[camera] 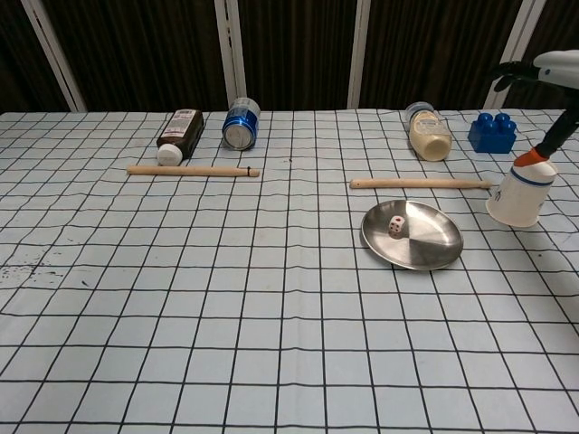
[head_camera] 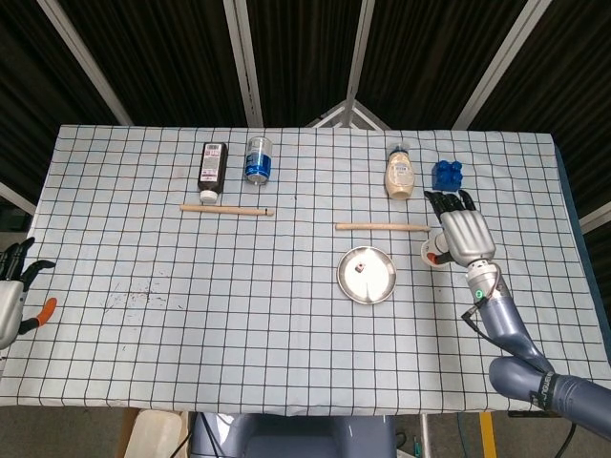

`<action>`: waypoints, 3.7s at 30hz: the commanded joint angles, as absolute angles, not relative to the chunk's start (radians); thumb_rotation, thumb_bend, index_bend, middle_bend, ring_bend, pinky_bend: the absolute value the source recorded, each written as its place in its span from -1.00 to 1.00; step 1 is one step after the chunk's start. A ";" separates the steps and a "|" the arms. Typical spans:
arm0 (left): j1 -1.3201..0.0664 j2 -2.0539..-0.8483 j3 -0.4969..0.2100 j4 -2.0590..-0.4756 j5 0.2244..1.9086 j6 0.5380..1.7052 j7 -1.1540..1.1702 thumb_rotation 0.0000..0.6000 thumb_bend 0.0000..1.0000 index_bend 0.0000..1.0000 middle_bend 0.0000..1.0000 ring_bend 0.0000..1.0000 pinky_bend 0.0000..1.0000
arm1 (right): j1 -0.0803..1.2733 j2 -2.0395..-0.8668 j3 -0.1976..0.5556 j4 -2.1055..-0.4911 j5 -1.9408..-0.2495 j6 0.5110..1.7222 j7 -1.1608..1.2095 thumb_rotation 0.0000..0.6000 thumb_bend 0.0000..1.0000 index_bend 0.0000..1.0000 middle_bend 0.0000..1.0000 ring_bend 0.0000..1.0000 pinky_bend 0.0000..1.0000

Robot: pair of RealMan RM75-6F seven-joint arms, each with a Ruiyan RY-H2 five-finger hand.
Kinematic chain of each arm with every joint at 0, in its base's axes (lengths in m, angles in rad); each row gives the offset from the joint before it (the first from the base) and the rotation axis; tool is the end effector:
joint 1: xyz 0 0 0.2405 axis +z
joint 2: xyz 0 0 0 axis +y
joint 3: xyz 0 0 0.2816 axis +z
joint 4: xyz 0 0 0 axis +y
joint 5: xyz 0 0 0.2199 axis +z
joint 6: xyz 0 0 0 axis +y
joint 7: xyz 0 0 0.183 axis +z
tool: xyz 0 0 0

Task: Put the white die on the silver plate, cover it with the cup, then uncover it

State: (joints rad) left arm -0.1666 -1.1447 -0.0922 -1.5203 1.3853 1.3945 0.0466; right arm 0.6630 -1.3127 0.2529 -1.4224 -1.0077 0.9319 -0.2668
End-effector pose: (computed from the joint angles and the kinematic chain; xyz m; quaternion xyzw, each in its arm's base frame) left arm -0.3559 0.2620 0.1640 -0.5976 -0.3719 -0.3512 0.6175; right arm -0.2433 -0.4422 0.0809 0.6659 -0.3944 0.3377 0.5358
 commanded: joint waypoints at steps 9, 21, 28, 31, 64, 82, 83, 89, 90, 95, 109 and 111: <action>-0.168 -1.148 -0.095 -1.520 1.377 1.391 0.054 1.00 -0.07 -0.44 -1.00 -1.00 -0.80 | 0.671 -1.346 0.221 -1.334 -0.982 0.867 -0.248 1.00 -0.71 -0.59 -0.56 -0.67 -1.00; -0.169 -1.151 -0.097 -1.517 1.371 1.389 0.060 1.00 -0.07 -0.43 -1.00 -1.00 -0.80 | 0.684 -1.391 0.214 -1.241 -0.975 0.829 -0.216 1.00 -0.66 -0.36 -0.38 -0.63 -1.00; -0.170 -1.154 -0.098 -1.516 1.368 1.388 0.067 1.00 -0.07 -0.43 -1.00 -1.00 -0.80 | 0.682 -1.403 0.208 -1.197 -0.973 0.815 -0.204 1.00 -0.45 -0.26 -0.30 -0.61 -1.00; -0.171 -1.156 -0.097 -1.516 1.367 1.386 0.071 1.00 -0.06 -0.43 -1.00 -1.00 -0.80 | 0.681 -1.403 0.206 -1.187 -0.973 0.813 -0.201 1.00 -0.41 -0.23 -0.25 -0.60 -1.00; -0.167 -1.146 -0.093 -1.522 1.376 1.389 0.050 1.00 -0.07 -0.42 -1.00 -1.00 -0.80 | 0.706 -1.310 0.219 -1.467 -0.978 0.887 -0.340 1.00 -0.30 -0.13 -0.09 -0.53 -1.00; -0.174 -1.138 -0.091 -1.518 1.374 1.368 0.032 1.00 -0.07 -0.42 -1.00 -1.00 -0.80 | 0.790 -1.411 0.214 -1.498 -0.903 0.893 -0.456 1.00 -0.29 -0.13 -0.09 -0.53 -1.00; -0.174 -1.138 -0.091 -1.518 1.373 1.368 0.032 1.00 -0.06 -0.42 -1.00 -1.00 -0.80 | 0.791 -1.414 0.213 -1.497 -0.902 0.894 -0.457 1.00 -0.29 -0.13 -0.09 -0.53 -1.00; -0.176 -1.138 -0.092 -1.518 1.371 1.364 0.034 1.00 -0.07 -0.42 -1.00 -1.00 -0.80 | 0.796 -1.427 0.204 -1.503 -0.905 0.907 -0.462 1.00 -0.29 -0.12 -0.09 -0.53 -1.00; -0.176 -1.138 -0.091 -1.518 1.371 1.363 0.035 1.00 -0.07 -0.42 -1.00 -1.00 -0.80 | 0.796 -1.428 0.202 -1.506 -0.906 0.910 -0.462 1.00 -0.29 -0.11 -0.09 -0.53 -1.00; -0.177 -1.139 -0.090 -1.519 1.370 1.362 0.037 1.00 -0.06 -0.42 -1.00 -1.00 -0.80 | 0.797 -1.433 0.195 -1.529 -0.920 0.925 -0.467 1.00 -0.29 -0.11 -0.09 -0.53 -1.00; -0.176 -1.136 -0.089 -1.520 1.373 1.363 0.032 1.00 -0.06 -0.42 -1.00 -1.00 -0.80 | 0.802 -1.442 0.186 -1.563 -0.916 0.949 -0.493 1.00 -0.29 -0.11 -0.09 -0.53 -1.00; -0.175 -1.135 -0.089 -1.521 1.373 1.365 0.031 1.00 -0.06 -0.42 -1.00 -1.00 -0.80 | 0.801 -1.447 0.182 -1.555 -0.911 0.947 -0.490 1.00 -0.29 -0.11 -0.09 -0.53 -1.00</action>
